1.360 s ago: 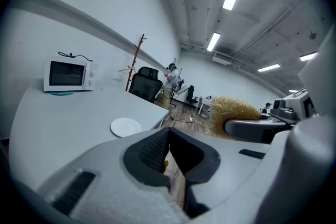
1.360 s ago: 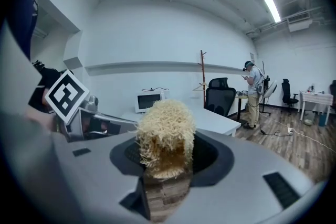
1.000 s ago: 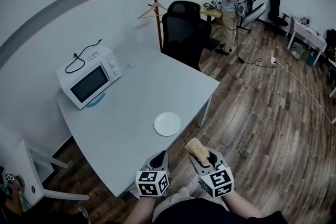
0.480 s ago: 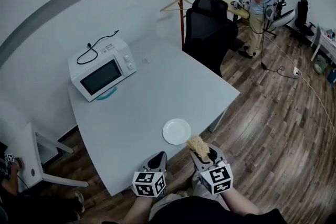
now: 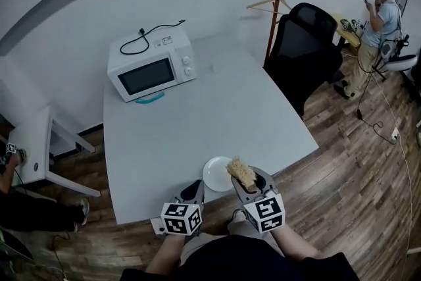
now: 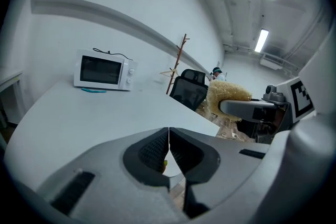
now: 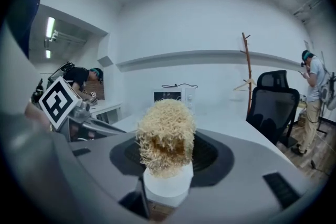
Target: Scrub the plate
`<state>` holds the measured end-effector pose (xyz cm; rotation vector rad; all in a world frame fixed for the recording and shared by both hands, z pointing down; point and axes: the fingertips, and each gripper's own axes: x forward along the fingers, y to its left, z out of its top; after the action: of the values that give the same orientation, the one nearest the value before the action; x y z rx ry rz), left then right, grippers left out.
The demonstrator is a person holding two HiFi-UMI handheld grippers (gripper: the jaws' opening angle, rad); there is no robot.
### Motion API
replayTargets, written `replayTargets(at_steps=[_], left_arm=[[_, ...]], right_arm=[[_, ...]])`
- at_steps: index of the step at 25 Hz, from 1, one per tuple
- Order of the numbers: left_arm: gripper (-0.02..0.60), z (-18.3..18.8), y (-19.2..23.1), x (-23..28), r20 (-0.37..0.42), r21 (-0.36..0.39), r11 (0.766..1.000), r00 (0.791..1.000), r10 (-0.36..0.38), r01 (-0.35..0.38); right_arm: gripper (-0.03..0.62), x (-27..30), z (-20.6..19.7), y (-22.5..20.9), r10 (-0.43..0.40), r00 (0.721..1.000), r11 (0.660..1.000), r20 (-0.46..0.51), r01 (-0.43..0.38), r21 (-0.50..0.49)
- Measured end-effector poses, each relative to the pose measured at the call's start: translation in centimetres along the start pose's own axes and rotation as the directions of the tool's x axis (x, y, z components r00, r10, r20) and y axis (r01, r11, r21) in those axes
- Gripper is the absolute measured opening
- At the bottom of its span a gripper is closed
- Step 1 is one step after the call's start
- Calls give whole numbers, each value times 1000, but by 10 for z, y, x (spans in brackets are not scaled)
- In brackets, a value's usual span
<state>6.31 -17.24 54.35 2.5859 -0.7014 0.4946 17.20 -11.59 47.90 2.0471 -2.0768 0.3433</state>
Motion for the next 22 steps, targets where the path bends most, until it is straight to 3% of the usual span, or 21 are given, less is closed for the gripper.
replayTargets(at_steps=[9,19,20,22], left_arm=[[20,-29,23,26,-46,-136,979,988,144,-149],[21,-74,45,59,-143,-289,926,967,208,-242],[29,-79,47,63,-153,-304,921,967,205,-244],[104,-87,49,72,-170,-332,912,966,194,-241]], right_arm=[[186,60,-25,-12,193,976,979,-105,-198,-40],[186,113,-73,-6,332,907,928,-258,-362,-82],[186,117,-78,-7,337,902,926,-270,-370,-81],[186,124,-88,-8,343,892,922,-293,-380,-80]])
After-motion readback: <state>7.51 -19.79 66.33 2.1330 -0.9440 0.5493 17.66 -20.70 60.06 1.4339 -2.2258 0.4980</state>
